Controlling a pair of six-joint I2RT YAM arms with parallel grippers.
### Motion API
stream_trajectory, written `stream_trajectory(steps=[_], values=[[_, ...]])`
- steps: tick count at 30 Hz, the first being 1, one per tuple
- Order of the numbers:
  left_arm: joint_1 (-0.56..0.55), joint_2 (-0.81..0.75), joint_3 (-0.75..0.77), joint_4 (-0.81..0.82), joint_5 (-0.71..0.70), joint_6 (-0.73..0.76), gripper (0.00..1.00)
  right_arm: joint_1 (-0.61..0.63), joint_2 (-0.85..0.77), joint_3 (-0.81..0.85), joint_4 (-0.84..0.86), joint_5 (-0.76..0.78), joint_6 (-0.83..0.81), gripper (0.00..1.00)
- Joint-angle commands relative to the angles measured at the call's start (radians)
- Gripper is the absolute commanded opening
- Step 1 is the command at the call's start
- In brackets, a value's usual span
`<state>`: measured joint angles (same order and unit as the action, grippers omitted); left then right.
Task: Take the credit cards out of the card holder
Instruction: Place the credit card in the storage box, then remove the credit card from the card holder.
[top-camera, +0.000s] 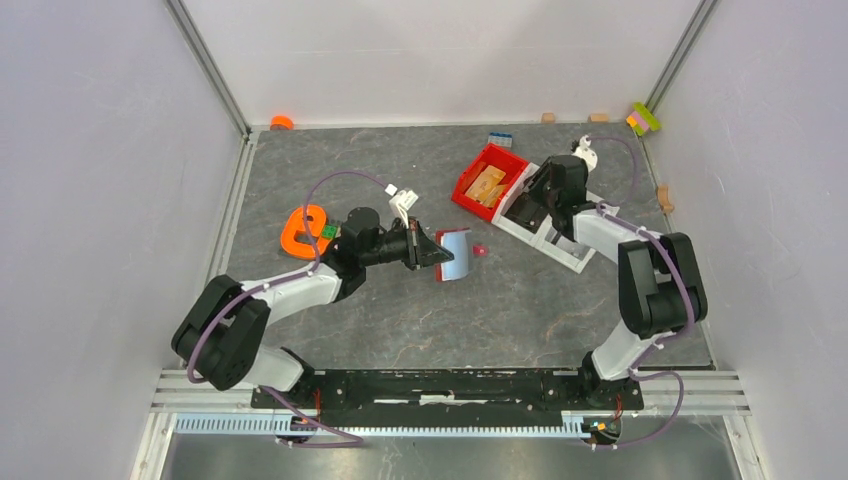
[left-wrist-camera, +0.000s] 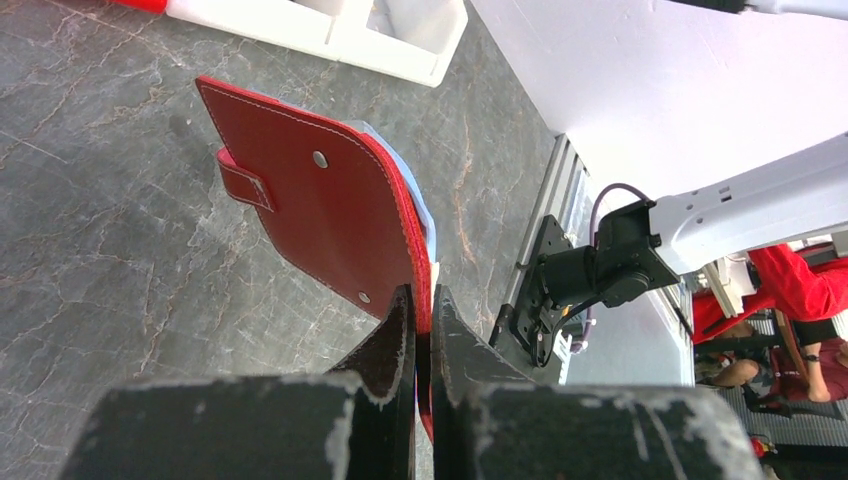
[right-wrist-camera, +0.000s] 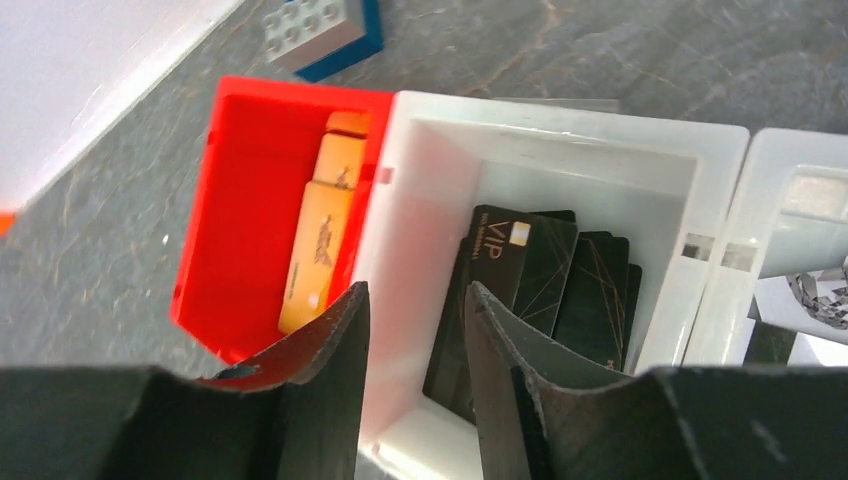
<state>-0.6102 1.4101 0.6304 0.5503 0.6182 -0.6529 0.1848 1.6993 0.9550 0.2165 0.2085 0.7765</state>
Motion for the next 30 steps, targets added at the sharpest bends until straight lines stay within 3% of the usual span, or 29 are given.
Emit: stream_trajectory(steps=[1, 3, 6, 7, 10, 12, 18, 21, 26, 30], values=[[-0.002, 0.027, 0.047, 0.019, -0.009, 0.021, 0.02, -0.001, -0.153, -0.063, 0.088, -0.199, -0.170, 0.45], [-0.010, 0.060, 0.058, 0.032, 0.004, -0.001, 0.02, 0.010, -0.245, -0.186, 0.161, -0.288, -0.184, 0.53], [-0.054, 0.181, 0.120, 0.024, 0.016, -0.079, 0.02, 0.045, -0.394, -0.362, 0.208, -0.319, -0.190, 0.74], [-0.071, 0.231, 0.151, 0.022, 0.028, -0.120, 0.02, 0.052, -0.431, -0.395, 0.208, -0.321, -0.197, 0.76], [-0.107, 0.338, 0.184, 0.117, 0.056, -0.281, 0.02, 0.115, -0.523, -0.480, 0.205, -0.291, -0.200, 0.75], [-0.106, 0.362, 0.203, 0.101, 0.052, -0.290, 0.02, 0.173, -0.546, -0.506, 0.185, -0.262, -0.208, 0.73], [-0.101, 0.355, 0.307, -0.326, -0.140, -0.019, 0.02, 0.256, -0.550, -0.572, 0.137, -0.203, -0.240, 0.69], [-0.083, 0.337, 0.320, -0.408, -0.186, 0.051, 0.02, 0.263, -0.551, -0.597, 0.147, -0.170, -0.253, 0.68], [-0.055, 0.310, 0.323, -0.421, -0.081, 0.096, 0.02, 0.271, -0.566, -0.587, 0.134, -0.171, -0.275, 0.68], [-0.108, 0.272, 0.318, -0.309, 0.056, 0.055, 0.02, 0.270, -0.687, -0.602, 0.102, -0.108, -0.293, 0.69]])
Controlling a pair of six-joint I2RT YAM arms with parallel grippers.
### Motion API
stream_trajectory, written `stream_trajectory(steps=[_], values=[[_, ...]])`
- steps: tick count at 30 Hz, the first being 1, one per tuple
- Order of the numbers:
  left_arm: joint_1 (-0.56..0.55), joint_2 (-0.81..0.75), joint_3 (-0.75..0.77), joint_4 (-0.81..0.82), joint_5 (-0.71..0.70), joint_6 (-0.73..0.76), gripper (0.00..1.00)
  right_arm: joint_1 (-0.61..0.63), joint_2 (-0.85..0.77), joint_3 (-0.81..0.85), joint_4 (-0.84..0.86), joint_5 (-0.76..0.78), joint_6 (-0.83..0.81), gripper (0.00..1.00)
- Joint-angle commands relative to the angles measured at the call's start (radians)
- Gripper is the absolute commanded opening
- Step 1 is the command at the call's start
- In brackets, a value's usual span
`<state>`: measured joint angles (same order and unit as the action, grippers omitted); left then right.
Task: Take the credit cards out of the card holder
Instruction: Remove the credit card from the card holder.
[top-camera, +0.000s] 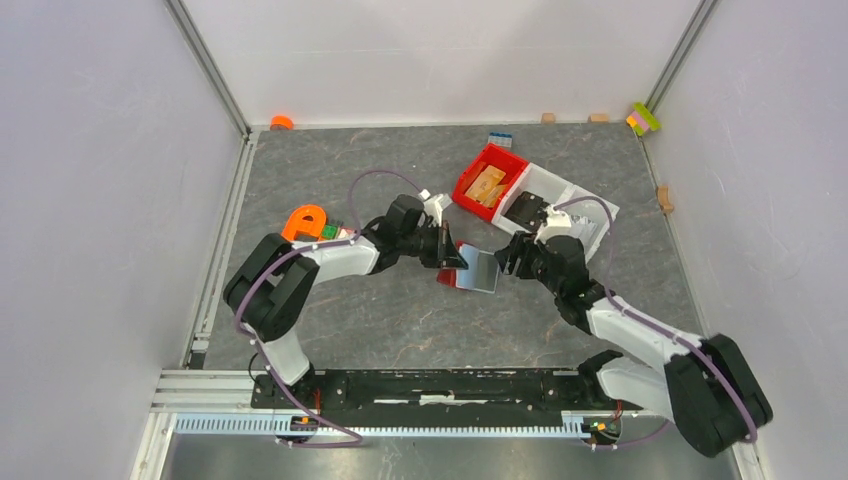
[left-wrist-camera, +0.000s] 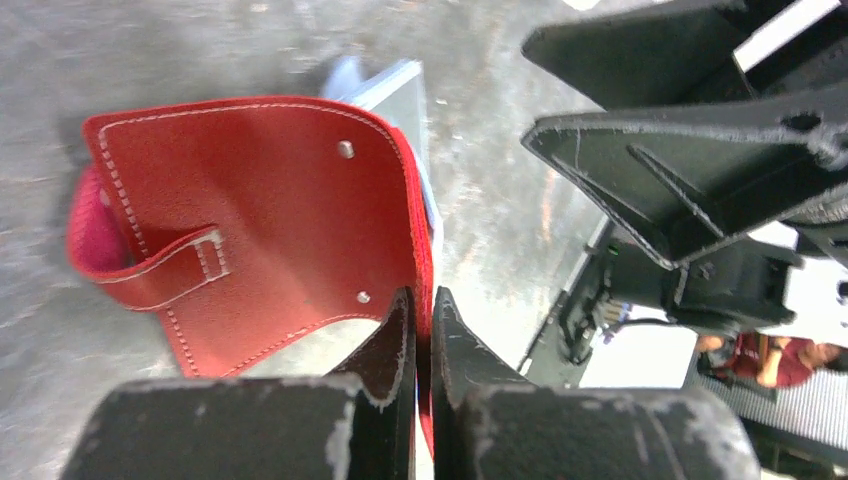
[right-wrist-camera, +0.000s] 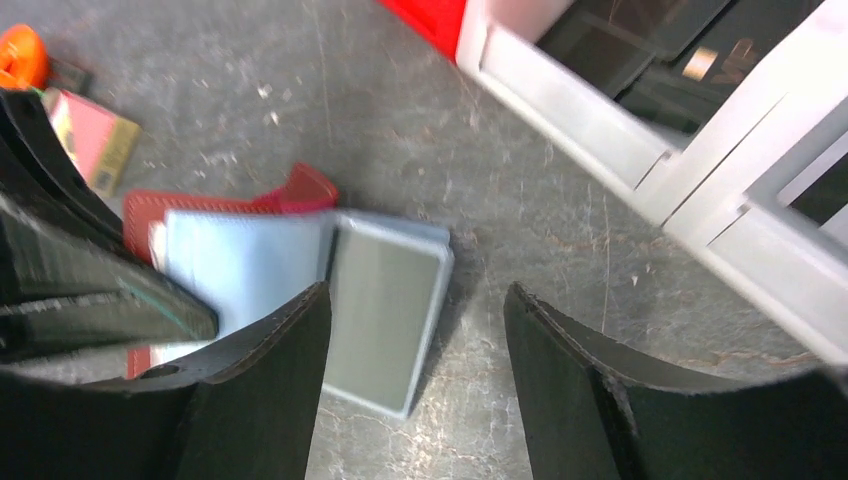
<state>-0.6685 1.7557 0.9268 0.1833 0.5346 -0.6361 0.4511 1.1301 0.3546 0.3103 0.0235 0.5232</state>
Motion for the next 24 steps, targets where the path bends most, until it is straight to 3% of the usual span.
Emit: stream_trajectory(steps=[1, 4, 7, 12, 16, 24], values=[[-0.059, -0.078, 0.018, 0.110, 0.185, 0.018, 0.02, 0.005, -0.157, -0.009, 0.001, 0.107, -0.042, 0.69], [-0.070, -0.098, -0.016, 0.289, 0.285, -0.078, 0.02, 0.004, -0.242, -0.040, -0.002, 0.185, -0.025, 0.69], [-0.072, -0.142, -0.068, 0.406, 0.300, -0.117, 0.02, 0.004, -0.287, -0.072, 0.018, 0.217, -0.009, 0.69], [-0.001, -0.048, -0.068, 0.302, 0.191, -0.145, 0.02, 0.004, -0.244, -0.048, 0.001, 0.198, -0.026, 0.68], [0.089, 0.083, -0.086, 0.386, 0.225, -0.266, 0.02, 0.006, -0.160, -0.012, -0.012, 0.142, -0.044, 0.66], [0.123, 0.107, -0.017, 0.088, 0.092, -0.093, 0.08, 0.026, -0.021, 0.045, 0.007, 0.000, -0.091, 0.64]])
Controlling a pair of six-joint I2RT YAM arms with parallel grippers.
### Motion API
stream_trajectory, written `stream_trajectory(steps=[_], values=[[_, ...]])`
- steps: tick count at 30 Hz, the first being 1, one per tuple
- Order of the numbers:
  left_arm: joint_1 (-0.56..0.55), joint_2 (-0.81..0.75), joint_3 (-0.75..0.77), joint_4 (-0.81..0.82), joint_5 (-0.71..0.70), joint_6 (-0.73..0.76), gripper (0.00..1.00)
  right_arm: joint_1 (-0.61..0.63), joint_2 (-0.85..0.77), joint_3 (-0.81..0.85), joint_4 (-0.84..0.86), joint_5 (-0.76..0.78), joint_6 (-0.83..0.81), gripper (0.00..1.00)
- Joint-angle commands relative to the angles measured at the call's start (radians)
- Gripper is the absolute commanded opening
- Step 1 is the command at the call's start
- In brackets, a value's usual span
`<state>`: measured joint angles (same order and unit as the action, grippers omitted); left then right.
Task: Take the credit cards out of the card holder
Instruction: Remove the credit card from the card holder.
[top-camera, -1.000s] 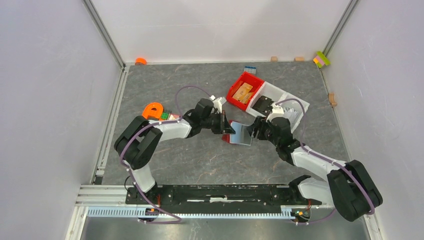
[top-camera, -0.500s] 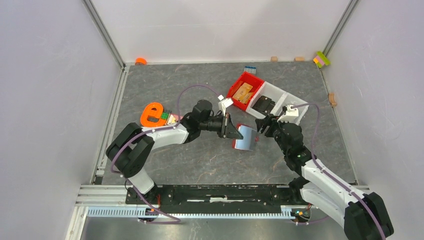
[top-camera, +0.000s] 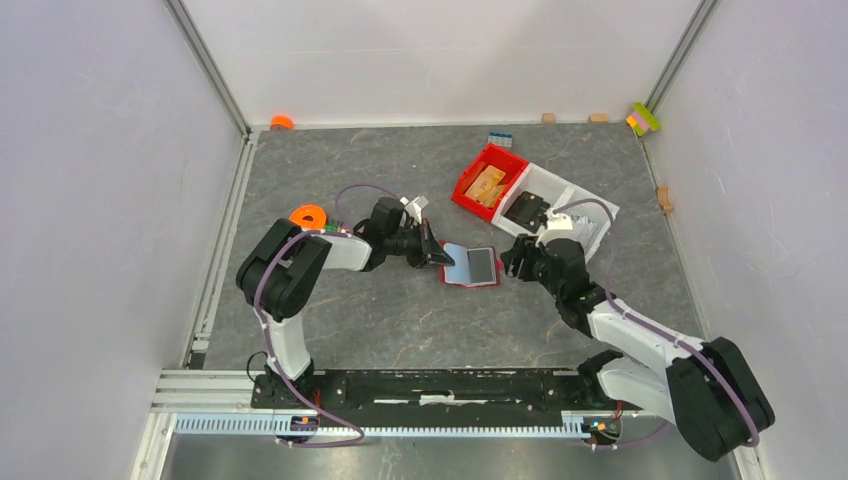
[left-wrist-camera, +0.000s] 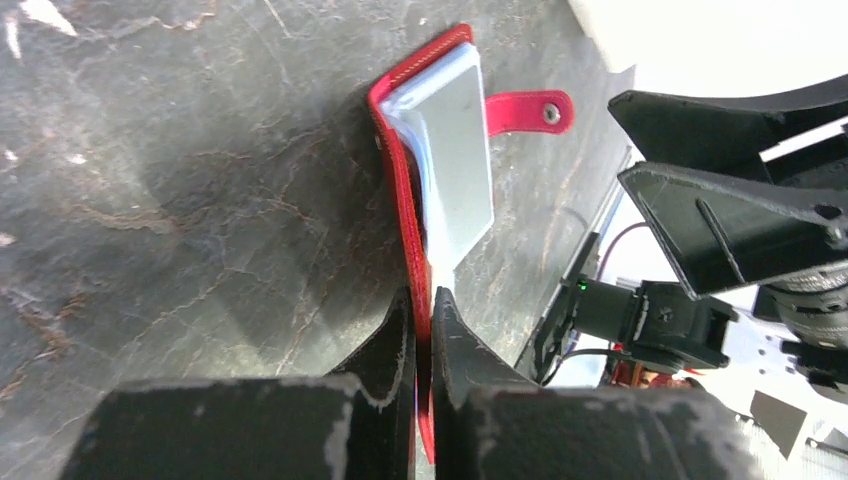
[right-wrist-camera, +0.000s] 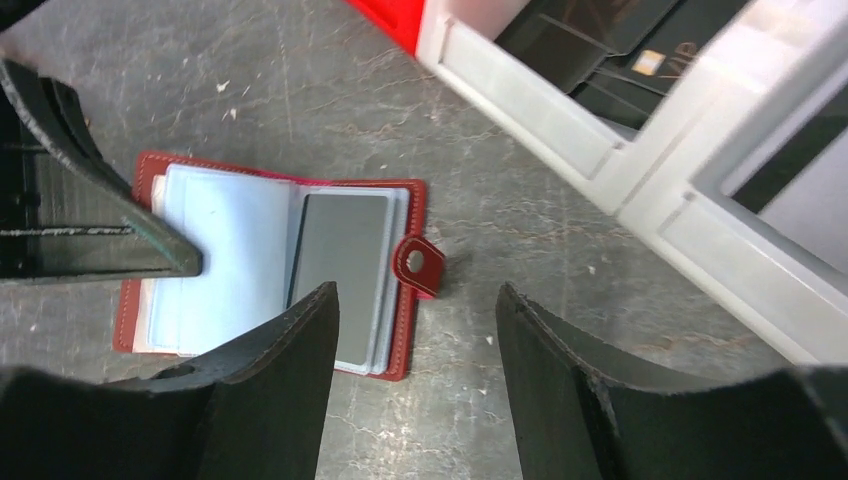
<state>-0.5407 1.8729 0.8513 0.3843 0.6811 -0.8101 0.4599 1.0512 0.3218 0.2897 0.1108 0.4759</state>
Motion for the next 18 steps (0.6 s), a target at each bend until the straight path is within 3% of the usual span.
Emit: stream_trajectory(steps=[1, 5, 9, 15, 18], values=[[-0.004, -0.008, 0.066, -0.137, -0.067, 0.095, 0.10, 0.023, 0.086, 0.094, 0.020, -0.095, -0.051, 0.64], [-0.005, -0.008, 0.103, -0.261, -0.140, 0.163, 0.21, 0.052, 0.171, 0.157, -0.038, -0.069, -0.074, 0.70], [-0.005, -0.033, 0.116, -0.338, -0.210, 0.209, 0.42, 0.059, 0.202, 0.175, -0.082, 0.018, -0.059, 0.82], [-0.016, -0.052, 0.112, -0.335, -0.223, 0.231, 0.67, 0.059, 0.271, 0.199, -0.095, 0.014, -0.051, 0.72], [-0.035, -0.037, 0.099, -0.241, -0.137, 0.217, 0.71, 0.059, 0.327, 0.203, -0.074, -0.026, -0.037, 0.67]])
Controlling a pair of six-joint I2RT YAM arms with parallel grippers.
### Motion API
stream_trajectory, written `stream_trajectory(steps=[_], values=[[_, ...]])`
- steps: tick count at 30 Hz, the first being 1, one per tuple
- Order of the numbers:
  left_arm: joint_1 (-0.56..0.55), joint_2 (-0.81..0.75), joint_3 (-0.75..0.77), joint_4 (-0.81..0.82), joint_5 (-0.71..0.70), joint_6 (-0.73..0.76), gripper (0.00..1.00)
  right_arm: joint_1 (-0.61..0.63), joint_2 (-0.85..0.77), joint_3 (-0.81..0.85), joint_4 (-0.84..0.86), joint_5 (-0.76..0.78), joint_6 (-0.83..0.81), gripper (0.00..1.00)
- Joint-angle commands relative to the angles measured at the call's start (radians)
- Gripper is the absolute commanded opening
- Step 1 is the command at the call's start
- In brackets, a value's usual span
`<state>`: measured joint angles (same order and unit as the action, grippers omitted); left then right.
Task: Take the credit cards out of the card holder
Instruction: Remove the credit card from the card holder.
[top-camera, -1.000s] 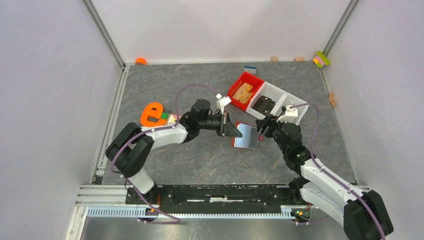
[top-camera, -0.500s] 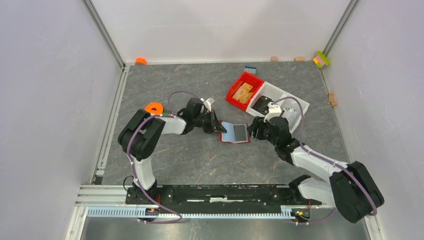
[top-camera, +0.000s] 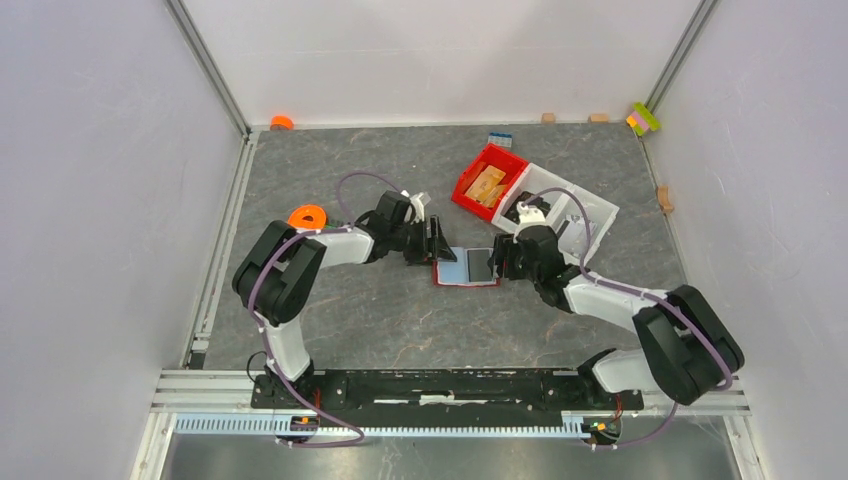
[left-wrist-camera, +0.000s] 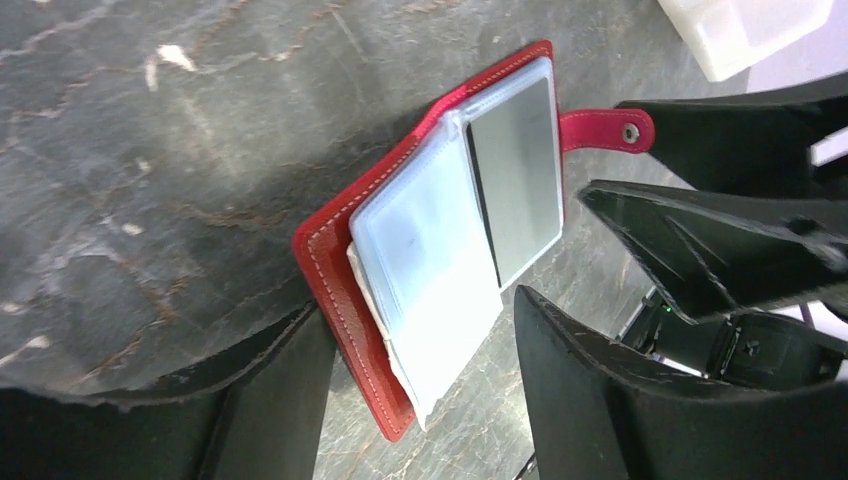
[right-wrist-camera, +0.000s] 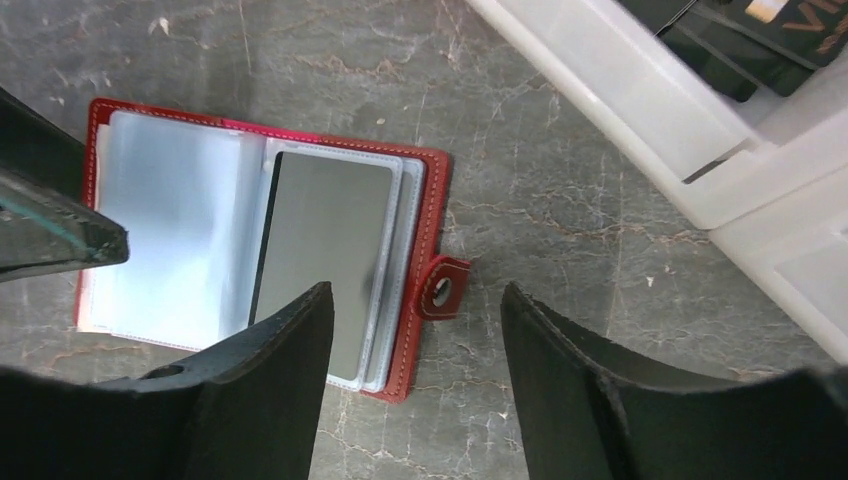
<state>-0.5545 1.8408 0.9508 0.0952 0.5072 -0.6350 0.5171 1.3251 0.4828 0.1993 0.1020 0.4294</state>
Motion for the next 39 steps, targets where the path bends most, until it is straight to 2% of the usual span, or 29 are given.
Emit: stream_trajectory(steps=[1, 5, 9, 12, 15, 18, 19, 20, 22, 26, 29, 30, 34, 39], values=[[-0.025, 0.004, 0.000, 0.063, 0.056, 0.035, 0.71, 0.001, 0.072, 0.045, 0.027, -0.039, 0.014, 0.64], [-0.030, 0.054, 0.025, 0.049, 0.062, 0.037, 0.66, 0.001, 0.134, 0.060, 0.046, -0.099, 0.031, 0.47], [-0.037, 0.101, 0.064, 0.031, 0.047, 0.033, 0.55, 0.002, 0.101, 0.039, 0.076, -0.143, 0.044, 0.24], [-0.037, 0.109, 0.069, 0.022, 0.021, 0.042, 0.45, 0.003, 0.059, 0.017, 0.091, -0.146, 0.051, 0.15], [-0.037, 0.110, 0.074, 0.020, 0.026, 0.052, 0.27, 0.003, 0.035, 0.007, 0.105, -0.164, 0.055, 0.09], [-0.033, 0.103, 0.070, 0.021, 0.025, 0.062, 0.09, 0.003, 0.023, 0.002, 0.104, -0.164, 0.055, 0.09], [-0.030, 0.092, 0.060, 0.029, 0.019, 0.062, 0.04, 0.003, 0.019, 0.000, 0.103, -0.162, 0.055, 0.09], [-0.027, 0.078, 0.050, 0.047, 0.022, 0.058, 0.02, 0.003, 0.018, -0.001, 0.106, -0.160, 0.058, 0.14], [-0.022, 0.048, 0.015, 0.105, 0.046, 0.039, 0.02, 0.003, 0.012, -0.008, 0.111, -0.158, 0.066, 0.32], [-0.018, -0.023, -0.056, 0.253, 0.103, -0.005, 0.02, -0.003, -0.040, -0.067, 0.176, -0.154, 0.102, 0.77], [-0.015, -0.062, -0.108, 0.381, 0.155, -0.067, 0.02, -0.016, -0.107, -0.120, 0.231, -0.153, 0.120, 0.95], [-0.016, -0.074, -0.127, 0.434, 0.176, -0.102, 0.02, -0.022, -0.126, -0.130, 0.245, -0.159, 0.126, 0.98], [-0.012, -0.118, -0.203, 0.657, 0.223, -0.193, 0.02, -0.057, -0.165, -0.178, 0.323, -0.241, 0.167, 0.98], [-0.010, -0.150, -0.260, 0.852, 0.263, -0.273, 0.03, -0.117, -0.188, -0.273, 0.528, -0.387, 0.269, 0.98]])
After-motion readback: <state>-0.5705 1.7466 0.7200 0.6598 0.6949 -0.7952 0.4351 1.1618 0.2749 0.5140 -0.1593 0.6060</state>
